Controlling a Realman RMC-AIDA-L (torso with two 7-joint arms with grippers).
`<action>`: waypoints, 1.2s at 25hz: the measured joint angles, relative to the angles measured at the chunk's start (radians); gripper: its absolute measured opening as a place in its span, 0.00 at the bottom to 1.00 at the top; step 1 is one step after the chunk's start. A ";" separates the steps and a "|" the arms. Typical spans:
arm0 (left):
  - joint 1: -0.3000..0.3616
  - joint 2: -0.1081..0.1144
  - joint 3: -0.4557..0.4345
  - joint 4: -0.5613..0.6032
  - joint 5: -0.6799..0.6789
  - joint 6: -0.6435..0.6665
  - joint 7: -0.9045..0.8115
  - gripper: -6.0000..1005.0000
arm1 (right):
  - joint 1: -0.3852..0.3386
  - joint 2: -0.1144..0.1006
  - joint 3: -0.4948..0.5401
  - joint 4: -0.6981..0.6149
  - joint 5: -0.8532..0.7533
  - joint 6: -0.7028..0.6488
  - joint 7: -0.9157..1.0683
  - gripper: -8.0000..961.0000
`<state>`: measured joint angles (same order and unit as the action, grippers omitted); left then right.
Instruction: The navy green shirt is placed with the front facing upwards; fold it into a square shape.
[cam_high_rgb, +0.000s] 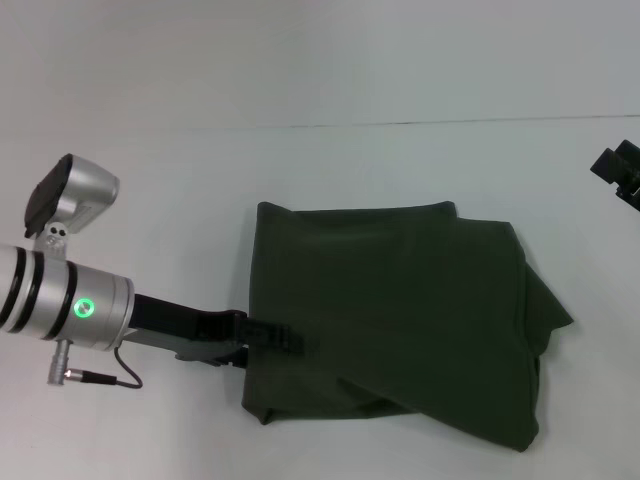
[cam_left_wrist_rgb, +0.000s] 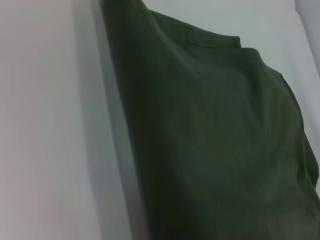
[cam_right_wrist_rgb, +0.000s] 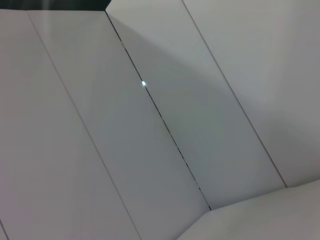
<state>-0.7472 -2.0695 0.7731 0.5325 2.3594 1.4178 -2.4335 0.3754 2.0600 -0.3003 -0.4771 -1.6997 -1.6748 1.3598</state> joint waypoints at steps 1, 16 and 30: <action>-0.003 -0.001 0.000 -0.004 0.000 0.000 0.000 0.94 | 0.001 0.000 0.000 0.000 0.000 0.001 0.000 0.73; -0.023 -0.003 0.012 -0.022 -0.001 0.010 0.011 0.80 | 0.005 0.003 -0.008 0.000 0.000 0.029 0.001 0.73; -0.017 -0.010 0.012 -0.013 -0.001 0.010 0.027 0.41 | 0.007 0.004 -0.008 0.000 0.000 0.029 0.001 0.73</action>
<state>-0.7640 -2.0799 0.7853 0.5192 2.3584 1.4278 -2.4068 0.3820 2.0636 -0.3083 -0.4771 -1.6996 -1.6459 1.3607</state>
